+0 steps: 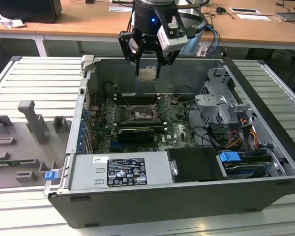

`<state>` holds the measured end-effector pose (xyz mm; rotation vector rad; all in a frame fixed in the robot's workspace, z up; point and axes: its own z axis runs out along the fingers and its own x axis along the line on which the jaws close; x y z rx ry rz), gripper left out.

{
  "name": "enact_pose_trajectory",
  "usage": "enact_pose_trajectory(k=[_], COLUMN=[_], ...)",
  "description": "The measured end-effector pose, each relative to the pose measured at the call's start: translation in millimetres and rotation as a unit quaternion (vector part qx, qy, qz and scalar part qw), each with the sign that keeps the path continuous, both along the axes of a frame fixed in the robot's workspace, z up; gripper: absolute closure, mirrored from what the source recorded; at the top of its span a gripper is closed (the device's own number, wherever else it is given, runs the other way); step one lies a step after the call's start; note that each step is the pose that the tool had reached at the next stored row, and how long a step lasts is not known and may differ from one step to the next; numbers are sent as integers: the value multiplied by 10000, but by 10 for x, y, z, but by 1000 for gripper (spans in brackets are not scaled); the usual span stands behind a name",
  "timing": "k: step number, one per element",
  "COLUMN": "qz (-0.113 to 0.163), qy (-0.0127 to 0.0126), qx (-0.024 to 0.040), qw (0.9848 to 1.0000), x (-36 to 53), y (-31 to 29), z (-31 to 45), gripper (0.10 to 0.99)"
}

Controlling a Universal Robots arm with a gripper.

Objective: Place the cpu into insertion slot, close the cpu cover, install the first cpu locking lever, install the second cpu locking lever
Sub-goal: 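Place the cpu into insertion slot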

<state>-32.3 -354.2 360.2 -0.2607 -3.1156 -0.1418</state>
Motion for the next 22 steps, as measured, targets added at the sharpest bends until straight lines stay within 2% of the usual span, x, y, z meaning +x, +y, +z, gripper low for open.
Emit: enact_pose_trajectory(k=[11,22], qz=[-321,-751], qy=[0,0], qx=[0,0], qw=[9995,9972], x=[0,0], y=[0,0], z=[-1,-1], gripper=[553,553])
